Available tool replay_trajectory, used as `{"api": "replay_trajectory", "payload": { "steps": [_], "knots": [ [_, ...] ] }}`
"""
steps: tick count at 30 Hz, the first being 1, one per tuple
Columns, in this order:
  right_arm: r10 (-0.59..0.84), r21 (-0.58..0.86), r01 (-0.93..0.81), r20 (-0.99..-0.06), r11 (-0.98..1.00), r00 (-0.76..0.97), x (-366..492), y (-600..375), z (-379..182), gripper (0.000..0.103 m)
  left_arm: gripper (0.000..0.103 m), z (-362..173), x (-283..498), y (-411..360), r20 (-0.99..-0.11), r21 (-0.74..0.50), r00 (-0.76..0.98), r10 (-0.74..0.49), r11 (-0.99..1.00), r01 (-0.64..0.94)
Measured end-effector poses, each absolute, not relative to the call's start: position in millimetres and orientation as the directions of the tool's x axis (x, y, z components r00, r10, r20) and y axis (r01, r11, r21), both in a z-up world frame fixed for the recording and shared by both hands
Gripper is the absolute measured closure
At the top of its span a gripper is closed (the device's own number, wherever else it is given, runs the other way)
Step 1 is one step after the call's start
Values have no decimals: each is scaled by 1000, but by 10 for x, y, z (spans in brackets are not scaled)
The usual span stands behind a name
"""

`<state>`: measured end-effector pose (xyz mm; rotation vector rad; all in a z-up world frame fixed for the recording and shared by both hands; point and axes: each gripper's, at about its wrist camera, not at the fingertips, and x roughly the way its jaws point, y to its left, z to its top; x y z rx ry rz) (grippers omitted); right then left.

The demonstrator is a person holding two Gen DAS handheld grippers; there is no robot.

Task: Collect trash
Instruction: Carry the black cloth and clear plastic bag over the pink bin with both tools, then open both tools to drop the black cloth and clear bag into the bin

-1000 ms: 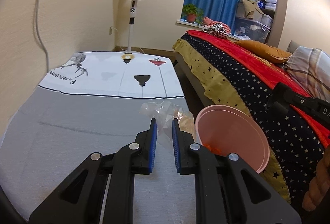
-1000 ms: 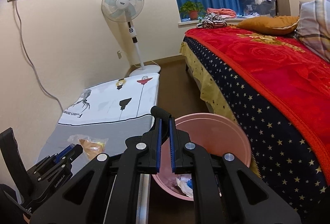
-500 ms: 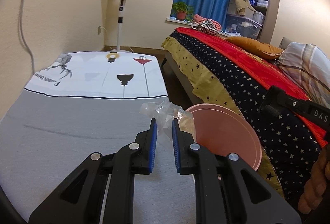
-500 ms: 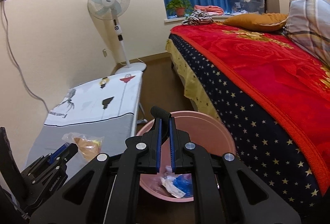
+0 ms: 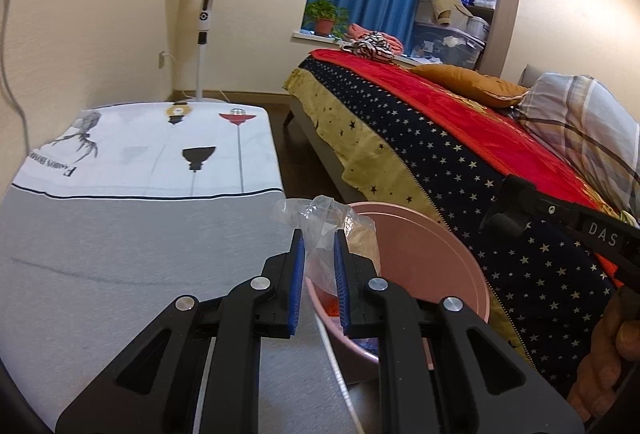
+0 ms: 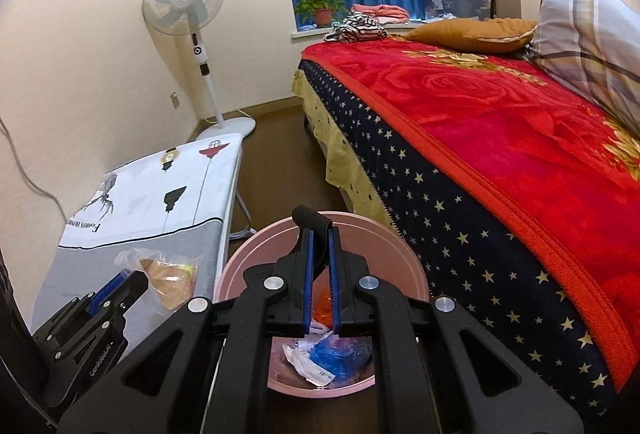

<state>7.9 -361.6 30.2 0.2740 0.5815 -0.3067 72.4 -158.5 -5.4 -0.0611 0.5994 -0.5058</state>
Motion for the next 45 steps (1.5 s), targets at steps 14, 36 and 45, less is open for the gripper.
{"api": "replay_trajectory", "payload": {
  "steps": [14,36,45],
  "knots": [
    [-235,158,400,-598,903,766,214,-3716,187,96,88,-180,833,-1856,-536,-208,666,-519,846,491],
    [-263,156,435,-604,887,753,217,-3806,146,94,88,-283,886,-2071,-558,-220,625,-546,823,523],
    [-304,140,472,-603,870,738,154,-3837,166,47,58,-302,877,-2067,-582,-211,612,-535,827,521]
  ]
}}
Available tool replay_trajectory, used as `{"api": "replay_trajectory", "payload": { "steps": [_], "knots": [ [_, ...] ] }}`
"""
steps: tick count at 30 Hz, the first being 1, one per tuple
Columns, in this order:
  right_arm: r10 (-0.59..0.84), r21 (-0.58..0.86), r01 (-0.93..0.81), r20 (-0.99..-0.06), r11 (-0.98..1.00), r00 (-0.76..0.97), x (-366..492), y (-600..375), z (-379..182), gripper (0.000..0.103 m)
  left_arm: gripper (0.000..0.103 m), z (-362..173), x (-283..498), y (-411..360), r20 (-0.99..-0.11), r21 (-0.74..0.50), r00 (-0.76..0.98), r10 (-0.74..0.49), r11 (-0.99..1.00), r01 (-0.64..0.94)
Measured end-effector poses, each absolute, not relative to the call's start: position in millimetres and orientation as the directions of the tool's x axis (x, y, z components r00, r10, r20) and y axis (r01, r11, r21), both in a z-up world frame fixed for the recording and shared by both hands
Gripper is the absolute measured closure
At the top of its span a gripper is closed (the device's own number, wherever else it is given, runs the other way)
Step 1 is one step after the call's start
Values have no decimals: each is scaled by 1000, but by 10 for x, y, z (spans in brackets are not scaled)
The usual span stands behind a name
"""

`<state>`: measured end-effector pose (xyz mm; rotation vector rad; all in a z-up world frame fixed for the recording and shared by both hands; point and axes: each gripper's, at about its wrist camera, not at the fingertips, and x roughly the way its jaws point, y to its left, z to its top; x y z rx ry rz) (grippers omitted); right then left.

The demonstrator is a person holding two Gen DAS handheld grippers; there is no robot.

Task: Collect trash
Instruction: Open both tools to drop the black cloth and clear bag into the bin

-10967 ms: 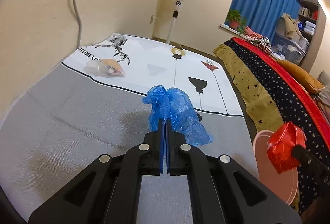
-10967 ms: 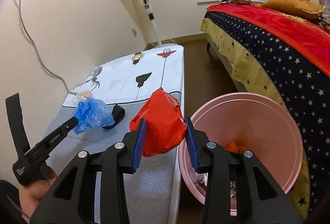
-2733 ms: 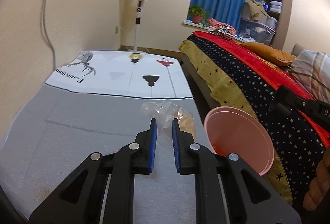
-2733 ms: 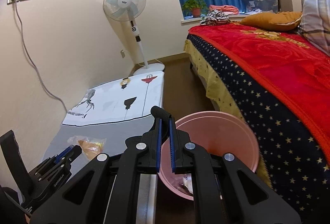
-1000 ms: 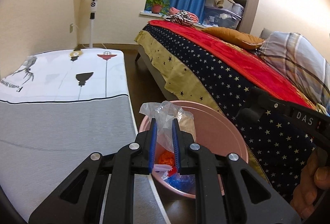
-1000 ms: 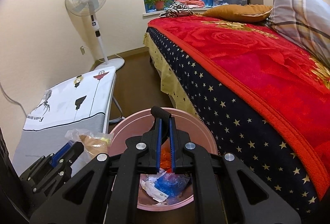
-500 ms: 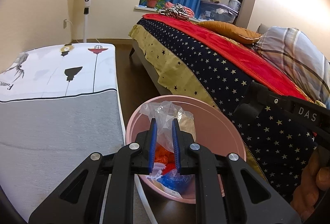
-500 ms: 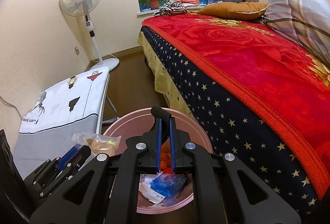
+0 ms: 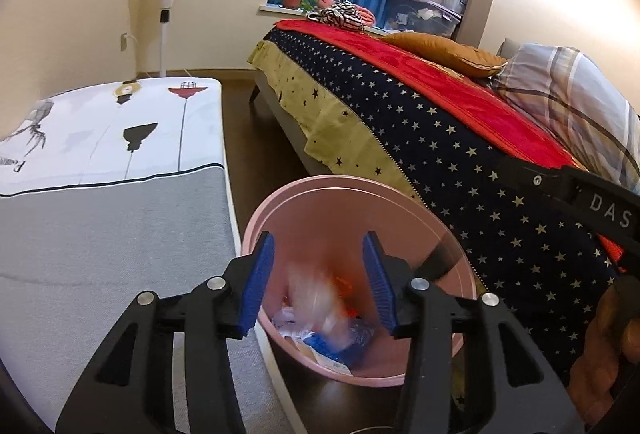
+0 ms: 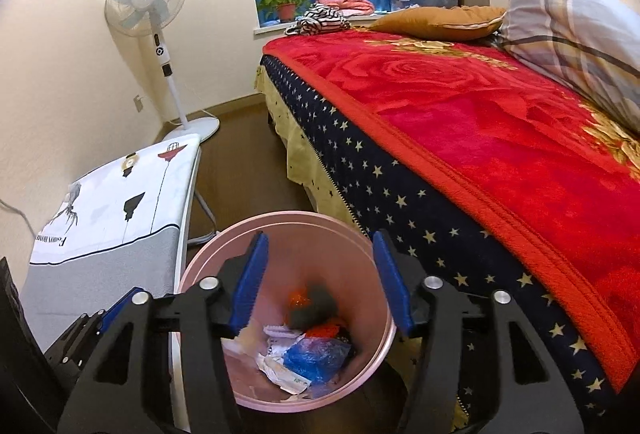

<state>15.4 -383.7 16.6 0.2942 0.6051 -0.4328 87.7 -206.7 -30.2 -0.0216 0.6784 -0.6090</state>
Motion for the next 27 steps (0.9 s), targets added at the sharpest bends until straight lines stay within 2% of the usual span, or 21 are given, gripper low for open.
{"api": "replay_trajectory", "payload": {
  "steps": [3,7,14,23,25,27],
  "knots": [
    [-308,138,475,-600,869,738,126,-3836,188,41,54,-266,850,-2027,-579,-199,623,-525,833,517],
    [-313,138,470,-579,872,753,31,-3800,281,27,33,-194,785,-1910,-569,-190,654,-499,853,486],
    [-268,135,392,-530,910,805,-223,-3549,456,6,20,-8,505,-1580,-550,-142,721,-422,898,417],
    [-148,161,257,-490,953,859,-600,-3040,601,5,15,204,79,-1034,-527,-123,789,-316,947,297],
    [-134,152,233,-478,961,868,-670,-2904,624,5,8,259,-4,-884,-523,-112,806,-278,960,258],
    [-117,146,210,-474,967,873,-712,-2792,621,5,8,308,-86,-725,-526,-112,813,-252,967,227]
  ]
}}
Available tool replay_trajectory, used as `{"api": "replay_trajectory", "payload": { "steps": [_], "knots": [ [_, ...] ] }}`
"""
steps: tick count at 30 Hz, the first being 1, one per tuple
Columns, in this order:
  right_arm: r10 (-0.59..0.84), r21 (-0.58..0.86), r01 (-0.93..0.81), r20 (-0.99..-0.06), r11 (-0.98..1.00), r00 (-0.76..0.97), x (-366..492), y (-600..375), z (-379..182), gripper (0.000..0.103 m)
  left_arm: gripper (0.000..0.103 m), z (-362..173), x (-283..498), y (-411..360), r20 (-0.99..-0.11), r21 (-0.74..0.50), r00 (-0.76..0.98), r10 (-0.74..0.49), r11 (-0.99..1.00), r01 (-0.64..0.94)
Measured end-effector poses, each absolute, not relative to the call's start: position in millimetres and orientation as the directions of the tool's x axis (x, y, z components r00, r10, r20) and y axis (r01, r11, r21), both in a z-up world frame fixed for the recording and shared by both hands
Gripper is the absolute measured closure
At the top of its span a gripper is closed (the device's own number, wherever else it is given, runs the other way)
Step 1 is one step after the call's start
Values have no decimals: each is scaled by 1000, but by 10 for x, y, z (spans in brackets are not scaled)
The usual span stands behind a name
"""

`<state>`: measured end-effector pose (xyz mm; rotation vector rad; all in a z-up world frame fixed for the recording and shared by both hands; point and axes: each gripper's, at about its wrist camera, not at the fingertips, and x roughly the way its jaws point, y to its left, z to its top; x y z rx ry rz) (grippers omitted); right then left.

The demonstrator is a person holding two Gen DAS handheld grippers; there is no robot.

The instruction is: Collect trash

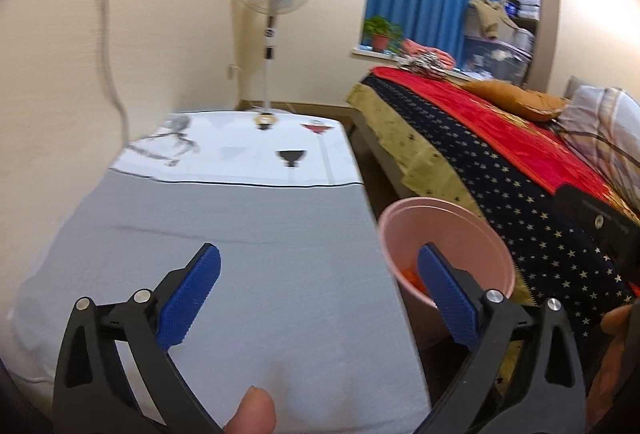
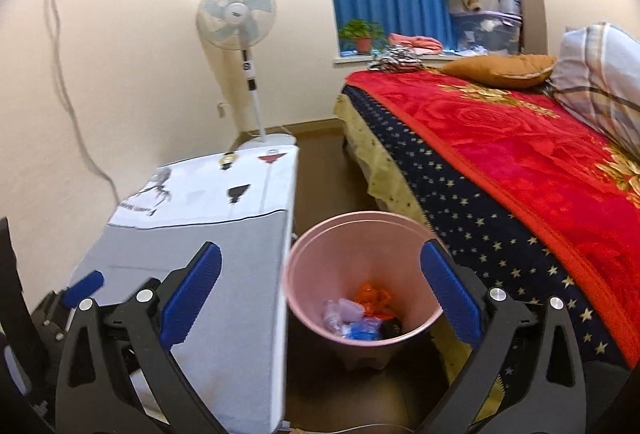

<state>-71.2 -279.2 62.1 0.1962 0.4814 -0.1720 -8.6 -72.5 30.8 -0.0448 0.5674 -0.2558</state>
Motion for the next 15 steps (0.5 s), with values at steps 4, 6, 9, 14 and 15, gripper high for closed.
{"api": "replay_trajectory", "payload": {
  "steps": [4,6,9,14,15],
  "knots": [
    [-98,144,187,-475,972,875,-771,-2637,600,5,8,359,-217,-464,-536,-111,815,-221,975,192],
    [-87,144,175,-477,974,875,-772,-2560,588,5,8,354,-259,-336,-537,-107,820,-199,980,168],
    [-73,138,156,-474,978,877,-762,-2453,575,5,8,326,-255,-218,-528,-117,834,-163,986,119],
    [-65,111,137,-494,984,867,-698,-2350,486,5,8,265,-225,-137,-523,-134,841,-136,988,76],
    [-66,106,136,-500,985,863,-673,-2334,467,5,8,259,-217,-124,-522,-133,843,-129,989,69]
  ]
}}
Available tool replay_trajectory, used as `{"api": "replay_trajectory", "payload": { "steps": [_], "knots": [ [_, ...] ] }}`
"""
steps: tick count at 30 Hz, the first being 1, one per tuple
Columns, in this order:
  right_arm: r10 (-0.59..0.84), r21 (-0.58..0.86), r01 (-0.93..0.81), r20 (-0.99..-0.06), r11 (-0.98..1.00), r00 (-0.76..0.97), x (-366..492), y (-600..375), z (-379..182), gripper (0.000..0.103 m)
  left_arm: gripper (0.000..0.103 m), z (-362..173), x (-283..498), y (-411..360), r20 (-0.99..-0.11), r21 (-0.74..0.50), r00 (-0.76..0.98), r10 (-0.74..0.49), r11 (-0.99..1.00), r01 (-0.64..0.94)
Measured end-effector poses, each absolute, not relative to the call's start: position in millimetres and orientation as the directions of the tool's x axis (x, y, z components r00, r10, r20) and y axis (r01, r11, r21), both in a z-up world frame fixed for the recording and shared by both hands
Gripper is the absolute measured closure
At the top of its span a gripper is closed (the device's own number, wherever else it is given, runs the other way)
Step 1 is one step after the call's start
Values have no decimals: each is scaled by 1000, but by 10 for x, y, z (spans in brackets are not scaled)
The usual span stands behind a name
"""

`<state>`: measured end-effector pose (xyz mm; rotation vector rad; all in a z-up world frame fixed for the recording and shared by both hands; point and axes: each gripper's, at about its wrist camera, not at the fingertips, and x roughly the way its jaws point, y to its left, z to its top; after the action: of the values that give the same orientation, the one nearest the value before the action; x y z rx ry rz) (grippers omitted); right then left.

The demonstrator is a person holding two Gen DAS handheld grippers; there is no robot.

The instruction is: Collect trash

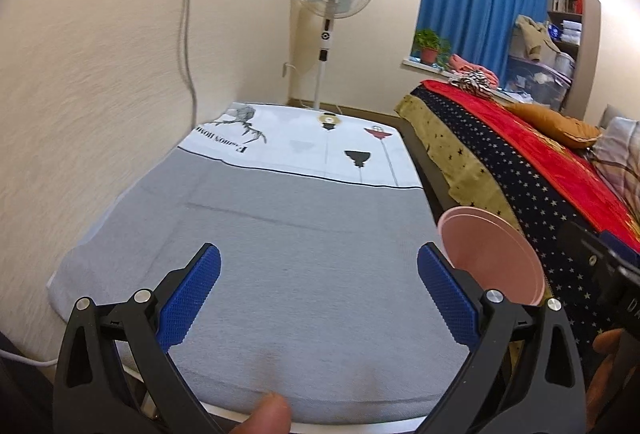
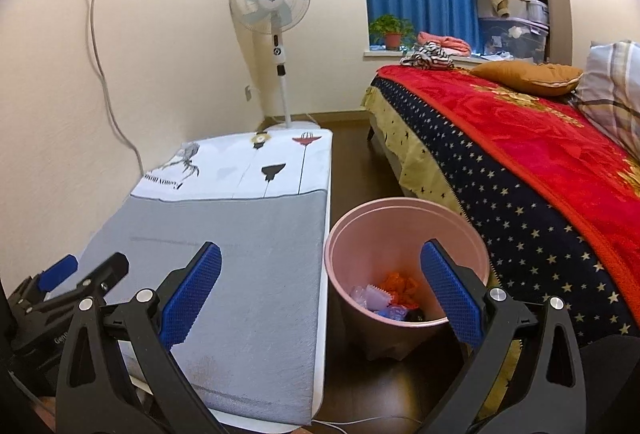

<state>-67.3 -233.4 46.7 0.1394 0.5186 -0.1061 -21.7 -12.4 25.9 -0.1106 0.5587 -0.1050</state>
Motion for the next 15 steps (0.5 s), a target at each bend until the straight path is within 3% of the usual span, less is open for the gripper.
{"api": "replay_trajectory", "payload": {
  "steps": [15],
  "knots": [
    [-74,77,139,-552,987,831,-508,-2200,326,5,8,186,-205,-77,-527,-129,842,-113,990,52]
  ]
}}
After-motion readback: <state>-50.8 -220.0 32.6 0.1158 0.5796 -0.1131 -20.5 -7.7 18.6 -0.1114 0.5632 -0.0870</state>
